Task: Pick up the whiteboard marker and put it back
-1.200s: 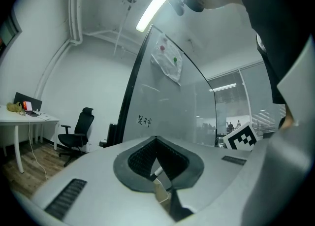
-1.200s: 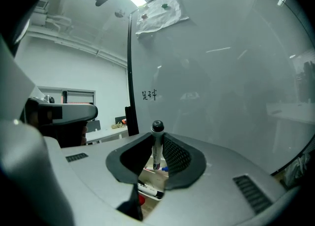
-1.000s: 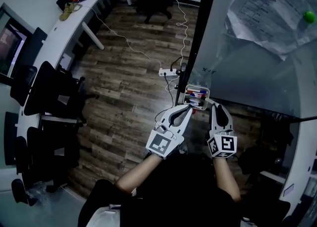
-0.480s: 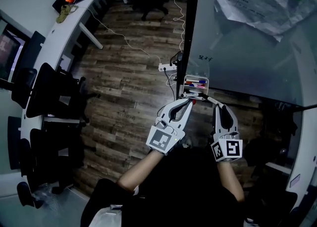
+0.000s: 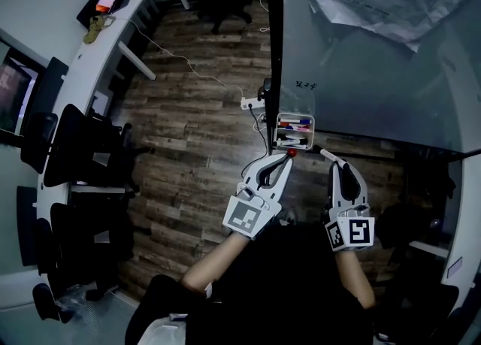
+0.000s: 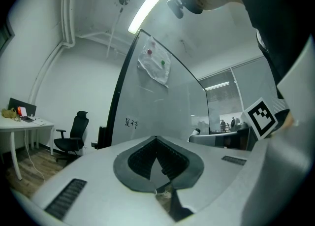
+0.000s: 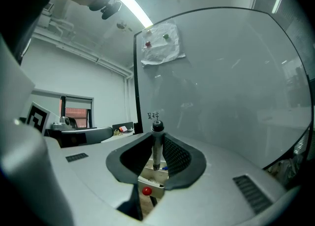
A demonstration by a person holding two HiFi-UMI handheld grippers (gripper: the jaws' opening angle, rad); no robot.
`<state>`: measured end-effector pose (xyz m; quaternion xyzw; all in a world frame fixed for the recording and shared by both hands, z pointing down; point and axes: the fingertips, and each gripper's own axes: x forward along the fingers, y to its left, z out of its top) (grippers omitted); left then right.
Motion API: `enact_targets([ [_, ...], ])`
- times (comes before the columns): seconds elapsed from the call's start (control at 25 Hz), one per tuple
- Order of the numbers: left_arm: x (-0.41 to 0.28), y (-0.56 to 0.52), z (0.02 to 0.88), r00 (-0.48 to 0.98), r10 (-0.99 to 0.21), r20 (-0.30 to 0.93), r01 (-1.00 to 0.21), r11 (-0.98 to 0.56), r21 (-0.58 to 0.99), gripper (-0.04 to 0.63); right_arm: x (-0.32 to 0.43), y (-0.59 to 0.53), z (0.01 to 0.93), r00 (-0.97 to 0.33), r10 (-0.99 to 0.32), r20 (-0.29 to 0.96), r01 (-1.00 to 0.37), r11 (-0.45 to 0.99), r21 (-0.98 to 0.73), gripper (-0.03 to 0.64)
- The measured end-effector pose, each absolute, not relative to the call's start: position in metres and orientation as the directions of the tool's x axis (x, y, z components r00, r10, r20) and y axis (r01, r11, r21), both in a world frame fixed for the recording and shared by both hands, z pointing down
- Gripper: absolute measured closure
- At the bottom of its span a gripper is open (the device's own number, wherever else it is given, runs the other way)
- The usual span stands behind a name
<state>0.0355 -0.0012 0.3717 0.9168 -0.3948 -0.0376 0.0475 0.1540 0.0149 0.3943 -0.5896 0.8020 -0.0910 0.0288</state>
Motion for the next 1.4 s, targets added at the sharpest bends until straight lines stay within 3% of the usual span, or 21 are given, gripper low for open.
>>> enact_targets([
  [0.48,0.042,0.001,0.373,0.689,-0.725,-0.004,-0.724,-0.689,0.038,0.588,0.148,0.023,0.394,-0.331,-0.942,0.054,-0.934,0.319,-0.158,0.538],
  [1.4,0.036,0.004,0.381,0.658,-0.753,0.015,-0.752,-0.655,0.073,0.588,0.147,0.019,0.405,-0.353,-0.933,0.067,-0.925,0.337,-0.176,0.538],
])
